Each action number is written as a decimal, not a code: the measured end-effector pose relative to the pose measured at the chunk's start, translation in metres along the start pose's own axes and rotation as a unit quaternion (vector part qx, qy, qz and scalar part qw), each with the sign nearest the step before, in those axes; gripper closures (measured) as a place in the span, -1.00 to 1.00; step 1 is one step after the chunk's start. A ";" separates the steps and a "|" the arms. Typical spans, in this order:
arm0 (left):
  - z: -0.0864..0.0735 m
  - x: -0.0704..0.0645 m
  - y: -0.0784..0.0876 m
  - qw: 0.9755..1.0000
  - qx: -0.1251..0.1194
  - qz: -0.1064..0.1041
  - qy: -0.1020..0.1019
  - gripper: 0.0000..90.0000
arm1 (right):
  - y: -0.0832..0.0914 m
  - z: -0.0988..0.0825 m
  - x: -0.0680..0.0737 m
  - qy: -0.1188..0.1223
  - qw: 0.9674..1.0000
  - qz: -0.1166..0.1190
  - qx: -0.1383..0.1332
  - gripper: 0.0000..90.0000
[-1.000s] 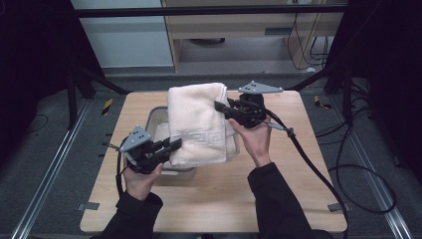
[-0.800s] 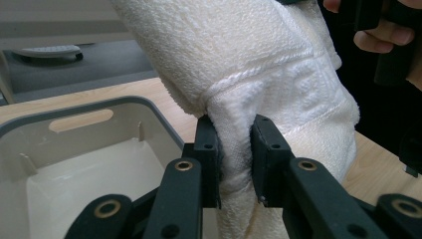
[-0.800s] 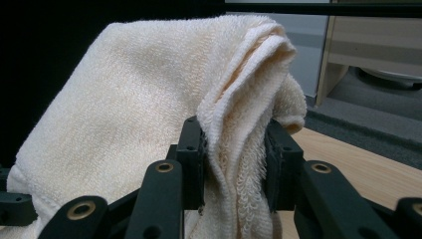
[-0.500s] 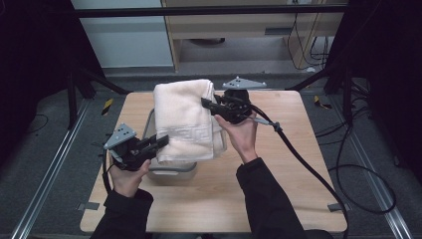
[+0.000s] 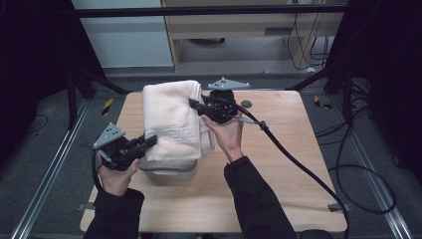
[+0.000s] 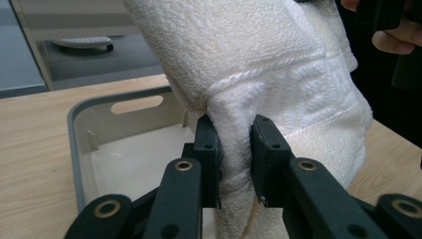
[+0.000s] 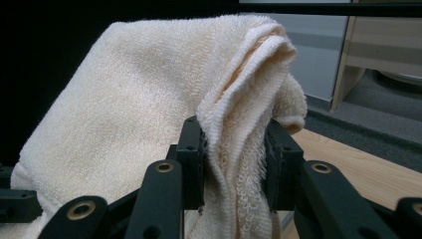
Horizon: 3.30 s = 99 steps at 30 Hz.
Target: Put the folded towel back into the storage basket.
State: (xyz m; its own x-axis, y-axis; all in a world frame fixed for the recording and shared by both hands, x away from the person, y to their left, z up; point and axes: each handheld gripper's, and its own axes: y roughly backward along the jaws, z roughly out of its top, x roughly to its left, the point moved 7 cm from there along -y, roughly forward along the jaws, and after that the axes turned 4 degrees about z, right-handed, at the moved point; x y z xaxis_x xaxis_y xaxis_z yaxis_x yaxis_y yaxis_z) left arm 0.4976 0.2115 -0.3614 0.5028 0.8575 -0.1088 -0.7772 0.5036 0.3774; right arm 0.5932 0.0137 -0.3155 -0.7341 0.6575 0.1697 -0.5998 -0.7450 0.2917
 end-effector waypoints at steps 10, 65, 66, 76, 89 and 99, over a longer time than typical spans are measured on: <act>-0.006 0.018 0.003 1.000 0.009 0.020 0.004 0.66 | -0.022 -0.005 0.007 -0.002 1.000 0.004 0.004 0.48; -0.059 0.064 -0.038 0.992 0.106 0.075 0.002 0.66 | -0.093 -0.079 -0.011 -0.034 0.997 -0.026 0.068 0.46; -0.060 0.064 -0.039 0.991 0.107 0.075 0.002 0.66 | -0.093 -0.082 -0.012 -0.037 0.997 -0.027 0.069 0.46; -0.070 0.064 -0.050 0.989 0.121 0.079 -0.001 0.66 | -0.096 -0.096 -0.019 -0.044 0.995 -0.033 0.080 0.45; -0.081 0.065 -0.062 0.986 0.141 0.084 -0.004 0.65 | -0.100 -0.110 -0.023 -0.043 0.994 -0.044 0.091 0.44; -0.090 0.067 -0.070 0.983 0.161 0.090 -0.004 0.64 | -0.102 -0.123 -0.026 -0.040 0.993 -0.052 0.096 0.41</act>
State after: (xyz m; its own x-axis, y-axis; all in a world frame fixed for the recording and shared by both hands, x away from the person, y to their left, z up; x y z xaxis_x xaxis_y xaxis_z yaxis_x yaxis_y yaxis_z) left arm 0.5512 0.2432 -0.4777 0.3717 0.9283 -0.0066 -0.6942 0.2827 0.6620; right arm 0.6340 0.0590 -0.4654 -0.6393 0.7421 0.2012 -0.5937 -0.6427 0.4841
